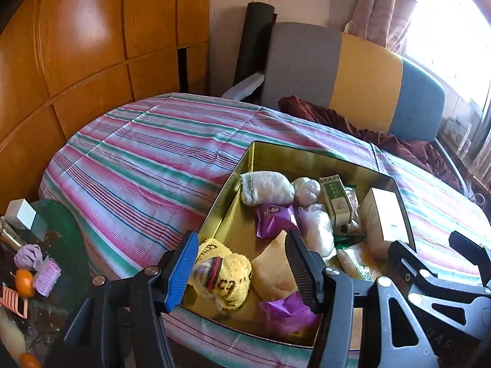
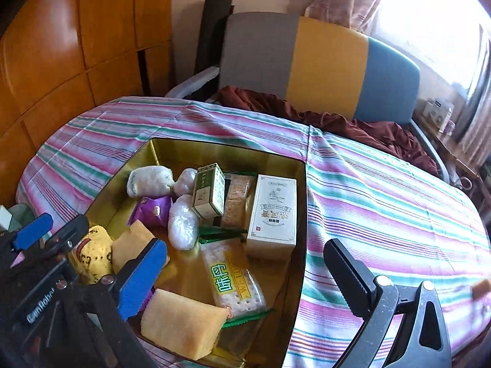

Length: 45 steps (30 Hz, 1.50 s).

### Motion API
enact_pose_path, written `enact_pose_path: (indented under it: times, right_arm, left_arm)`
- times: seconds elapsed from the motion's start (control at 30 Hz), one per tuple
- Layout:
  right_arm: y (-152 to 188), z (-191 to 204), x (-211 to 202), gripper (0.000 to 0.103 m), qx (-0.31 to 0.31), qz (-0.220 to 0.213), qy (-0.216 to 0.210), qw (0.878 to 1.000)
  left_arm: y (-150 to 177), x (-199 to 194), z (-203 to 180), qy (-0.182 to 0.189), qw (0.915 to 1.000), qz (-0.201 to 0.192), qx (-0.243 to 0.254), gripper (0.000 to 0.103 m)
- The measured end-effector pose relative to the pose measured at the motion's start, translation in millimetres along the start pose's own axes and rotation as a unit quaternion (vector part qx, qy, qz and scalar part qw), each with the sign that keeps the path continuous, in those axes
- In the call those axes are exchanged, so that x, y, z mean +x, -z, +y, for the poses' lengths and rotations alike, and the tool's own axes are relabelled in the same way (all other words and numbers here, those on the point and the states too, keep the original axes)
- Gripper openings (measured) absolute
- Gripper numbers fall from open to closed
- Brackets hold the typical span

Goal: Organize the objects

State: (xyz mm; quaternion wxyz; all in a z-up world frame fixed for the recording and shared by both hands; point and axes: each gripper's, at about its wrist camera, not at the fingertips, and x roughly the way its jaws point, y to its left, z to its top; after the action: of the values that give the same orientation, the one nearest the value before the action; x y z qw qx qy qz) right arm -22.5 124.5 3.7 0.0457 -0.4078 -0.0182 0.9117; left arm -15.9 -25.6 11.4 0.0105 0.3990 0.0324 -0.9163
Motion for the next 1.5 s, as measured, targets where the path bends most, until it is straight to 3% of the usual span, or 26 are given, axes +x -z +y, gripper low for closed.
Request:
enact_pose_path:
  times: [0.5,1.5]
  right_arm:
    - [1.1,-2.3,1.5,0.103,0.022,0.005,0.031,0.999]
    - [2.6,-4.9,6.5,0.103,0.032,0.006,0.035,0.999]
  left_arm:
    - [1.7,0.5,-3.4,-0.003,0.9998,0.013,0.013,0.059]
    - [4.0,9.5,-2.7,-0.007,0.9995,0.026,0.013,0.059]
